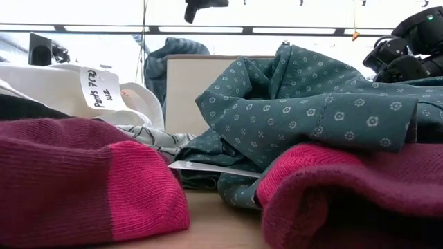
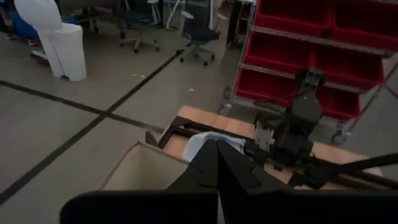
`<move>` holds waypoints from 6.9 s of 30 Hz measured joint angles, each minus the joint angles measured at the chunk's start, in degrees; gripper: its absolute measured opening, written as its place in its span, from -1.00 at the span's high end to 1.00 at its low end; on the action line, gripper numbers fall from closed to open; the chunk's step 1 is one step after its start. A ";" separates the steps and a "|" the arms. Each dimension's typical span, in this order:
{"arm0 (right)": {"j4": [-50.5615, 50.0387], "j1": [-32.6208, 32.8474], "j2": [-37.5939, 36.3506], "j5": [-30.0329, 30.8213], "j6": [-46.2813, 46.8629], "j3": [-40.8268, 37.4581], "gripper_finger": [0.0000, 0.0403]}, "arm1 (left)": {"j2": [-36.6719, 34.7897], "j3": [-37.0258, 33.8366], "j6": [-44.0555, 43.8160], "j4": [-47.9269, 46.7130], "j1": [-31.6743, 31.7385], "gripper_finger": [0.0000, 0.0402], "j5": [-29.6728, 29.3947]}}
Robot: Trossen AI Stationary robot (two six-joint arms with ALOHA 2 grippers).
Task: Sort clothes
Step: Put the dark blue shirt into the laundry organizer
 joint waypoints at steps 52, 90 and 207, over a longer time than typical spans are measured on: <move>0.00 0.00 0.00 -0.02 -0.01 -0.01 -0.26 | -55.69 -63.89 -12.32 12.93 0.07 -0.10 -19.16; -0.02 -0.02 0.00 -0.02 0.01 0.00 -0.26 | -23.70 -85.43 -6.72 55.41 6.01 -0.06 -15.95; 1.01 -0.02 0.00 -0.02 0.01 -0.01 -0.26 | -20.35 -27.80 2.73 -1.94 -3.30 0.32 -7.86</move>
